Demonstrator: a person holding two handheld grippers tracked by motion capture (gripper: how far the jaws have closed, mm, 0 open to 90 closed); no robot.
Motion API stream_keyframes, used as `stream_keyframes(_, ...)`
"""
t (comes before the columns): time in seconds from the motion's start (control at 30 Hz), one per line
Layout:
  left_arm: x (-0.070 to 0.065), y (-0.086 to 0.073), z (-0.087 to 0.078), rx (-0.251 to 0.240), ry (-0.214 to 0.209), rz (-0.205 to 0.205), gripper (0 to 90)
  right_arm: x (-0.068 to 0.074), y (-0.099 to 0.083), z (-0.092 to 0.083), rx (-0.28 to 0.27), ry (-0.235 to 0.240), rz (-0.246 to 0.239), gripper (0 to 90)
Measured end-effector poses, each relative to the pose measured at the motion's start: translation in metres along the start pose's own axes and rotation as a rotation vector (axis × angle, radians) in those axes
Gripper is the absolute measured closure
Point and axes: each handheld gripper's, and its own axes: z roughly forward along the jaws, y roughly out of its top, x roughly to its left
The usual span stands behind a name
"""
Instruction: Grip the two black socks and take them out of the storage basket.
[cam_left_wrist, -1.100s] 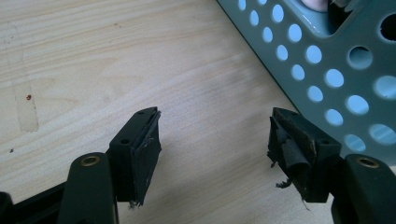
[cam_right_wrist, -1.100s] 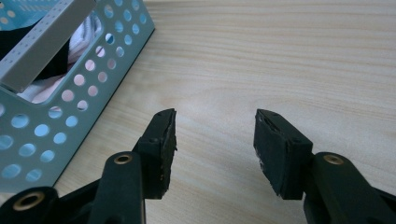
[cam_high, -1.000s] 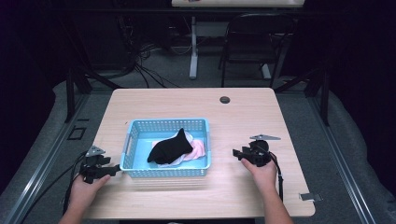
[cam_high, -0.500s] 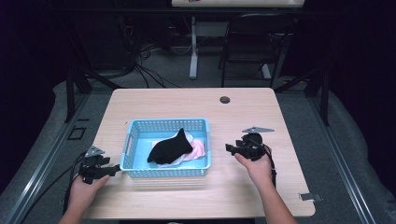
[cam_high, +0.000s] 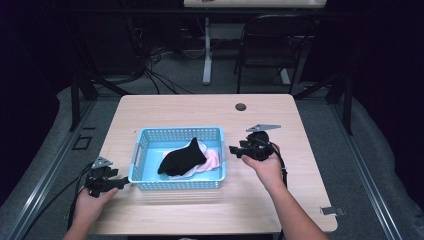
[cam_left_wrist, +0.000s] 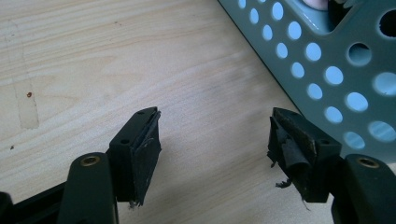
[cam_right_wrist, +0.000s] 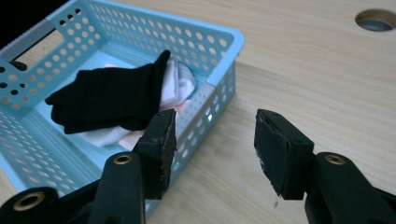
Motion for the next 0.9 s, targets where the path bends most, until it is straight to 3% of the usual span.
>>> stream_keyframes(0.1, 0.000, 0.000, 0.000, -0.001, -0.002, 0.001, 33.8, 0.009, 0.009, 0.003, -0.047, 0.025, -0.004, 48.3)
stream_keyframes(0.43, -0.001, 0.000, 0.001, 0.002, -0.001, 0.003, 33.8, 0.030, 0.031, 0.022, -0.027, 0.042, -0.058, 46.7)
stream_keyframes(0.63, -0.001, 0.000, 0.000, -0.001, -0.003, 0.004, 33.8, 0.045, 0.041, 0.037, 0.026, 0.059, -0.076, 51.9)
stream_keyframes(0.7, -0.001, 0.000, 0.000, -0.001, -0.004, 0.005, 33.8, 0.053, 0.046, 0.047, 0.067, 0.071, -0.088, 54.1)
stream_keyframes(0.9, -0.001, 0.000, 0.000, -0.001, -0.005, 0.006, 33.9, 0.063, 0.051, 0.062, 0.095, 0.073, -0.112, 56.7)
